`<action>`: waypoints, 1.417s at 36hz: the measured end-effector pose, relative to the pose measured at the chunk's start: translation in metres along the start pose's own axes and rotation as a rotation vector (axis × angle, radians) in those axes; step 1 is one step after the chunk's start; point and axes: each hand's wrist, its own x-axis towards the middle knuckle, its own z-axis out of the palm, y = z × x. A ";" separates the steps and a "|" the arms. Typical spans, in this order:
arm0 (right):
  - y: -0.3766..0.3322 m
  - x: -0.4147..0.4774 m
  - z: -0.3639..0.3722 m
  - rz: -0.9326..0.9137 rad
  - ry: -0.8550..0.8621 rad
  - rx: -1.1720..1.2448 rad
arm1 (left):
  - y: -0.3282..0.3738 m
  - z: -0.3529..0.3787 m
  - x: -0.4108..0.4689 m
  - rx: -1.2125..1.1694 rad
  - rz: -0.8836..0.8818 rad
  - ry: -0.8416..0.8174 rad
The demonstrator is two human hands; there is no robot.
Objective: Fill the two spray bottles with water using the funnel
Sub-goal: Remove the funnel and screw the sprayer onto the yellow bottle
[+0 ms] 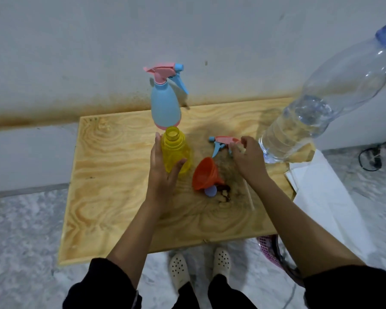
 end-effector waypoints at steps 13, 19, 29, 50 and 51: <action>0.006 0.029 0.018 0.079 -0.081 -0.150 | 0.004 -0.004 0.000 -0.015 -0.133 -0.016; -0.013 0.023 0.010 0.031 -0.039 0.065 | 0.014 -0.008 -0.004 -0.011 -0.177 -0.003; -0.122 -0.003 -0.027 -0.249 0.125 0.497 | 0.030 -0.019 0.001 -0.042 -0.163 -0.072; -0.203 -0.060 -0.027 -0.596 0.089 0.785 | 0.021 -0.018 0.001 -0.146 -0.143 -0.100; -0.199 -0.059 -0.022 -0.577 0.071 0.781 | 0.020 -0.017 0.001 -0.151 -0.145 -0.100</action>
